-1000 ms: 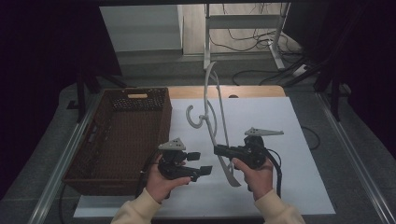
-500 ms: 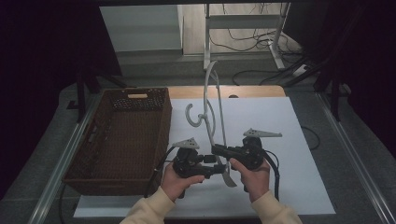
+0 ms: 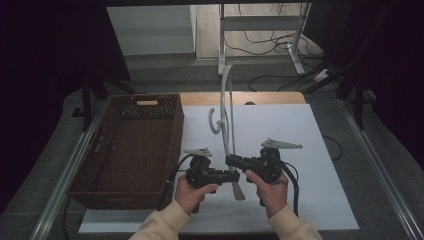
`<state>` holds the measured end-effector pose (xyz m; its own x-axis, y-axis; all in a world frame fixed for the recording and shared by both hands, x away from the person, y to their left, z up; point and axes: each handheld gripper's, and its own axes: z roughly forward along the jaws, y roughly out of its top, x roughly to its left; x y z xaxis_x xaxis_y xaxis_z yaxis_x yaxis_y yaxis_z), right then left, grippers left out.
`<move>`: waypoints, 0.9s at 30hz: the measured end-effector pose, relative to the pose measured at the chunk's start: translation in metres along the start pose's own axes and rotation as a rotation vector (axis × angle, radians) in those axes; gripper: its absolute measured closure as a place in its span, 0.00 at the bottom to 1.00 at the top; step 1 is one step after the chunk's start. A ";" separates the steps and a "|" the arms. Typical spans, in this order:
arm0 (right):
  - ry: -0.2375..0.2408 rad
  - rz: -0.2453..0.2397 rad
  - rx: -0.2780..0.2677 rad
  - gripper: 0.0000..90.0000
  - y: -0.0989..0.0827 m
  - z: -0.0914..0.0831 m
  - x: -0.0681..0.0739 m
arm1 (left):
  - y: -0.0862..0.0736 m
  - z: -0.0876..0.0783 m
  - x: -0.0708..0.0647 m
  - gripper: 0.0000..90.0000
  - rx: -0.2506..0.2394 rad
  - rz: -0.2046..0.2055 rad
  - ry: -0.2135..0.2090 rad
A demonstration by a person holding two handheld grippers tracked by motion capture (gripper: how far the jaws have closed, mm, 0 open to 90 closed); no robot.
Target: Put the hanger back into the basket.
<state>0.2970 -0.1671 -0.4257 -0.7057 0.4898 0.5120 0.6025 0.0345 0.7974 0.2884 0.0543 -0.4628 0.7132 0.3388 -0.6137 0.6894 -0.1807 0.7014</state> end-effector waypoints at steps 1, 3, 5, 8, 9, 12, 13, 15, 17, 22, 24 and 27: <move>0.003 -0.005 -0.002 0.91 0.001 0.000 0.000 | 0.000 -0.001 0.000 0.91 -0.005 0.009 -0.003; 0.005 -0.011 -0.007 0.90 0.001 -0.001 0.000 | 0.001 -0.003 0.000 0.91 -0.003 0.011 -0.007; 0.007 -0.019 -0.010 0.89 0.001 -0.001 0.000 | 0.001 -0.004 -0.001 0.91 -0.006 0.013 -0.010; 0.009 -0.039 -0.032 0.82 0.003 -0.004 0.001 | 0.001 -0.006 0.000 0.91 -0.010 0.008 -0.008; 0.018 -0.045 -0.050 0.76 0.005 -0.007 0.001 | 0.001 -0.007 0.000 0.91 -0.012 0.002 -0.001; 0.005 -0.093 -0.080 0.62 0.014 -0.025 0.005 | 0.000 -0.010 0.002 0.91 -0.013 0.000 0.007; -0.001 -0.102 -0.081 0.59 0.016 -0.032 0.004 | 0.000 -0.012 0.003 0.91 -0.015 -0.002 0.011; -0.014 -0.108 -0.070 0.53 0.017 -0.043 0.000 | 0.001 -0.015 0.004 0.91 -0.016 0.002 0.003; -0.039 -0.103 -0.066 0.51 0.014 -0.056 -0.010 | 0.002 -0.016 0.004 0.91 -0.020 -0.002 -0.003; -0.039 -0.073 -0.016 0.46 0.002 -0.084 -0.039 | 0.003 -0.023 0.003 0.91 -0.034 0.001 -0.009; -0.070 -0.093 0.017 0.45 -0.002 -0.092 -0.047 | 0.004 -0.027 0.002 0.91 -0.037 0.007 -0.011; -0.109 -0.103 0.068 0.43 -0.010 -0.101 -0.059 | 0.005 -0.031 -0.002 0.91 -0.041 0.014 -0.017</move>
<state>0.2952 -0.2838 -0.4314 -0.7228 0.5720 0.3877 0.5550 0.1464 0.8188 0.2867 0.0813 -0.4465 0.7251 0.3205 -0.6096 0.6739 -0.1476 0.7239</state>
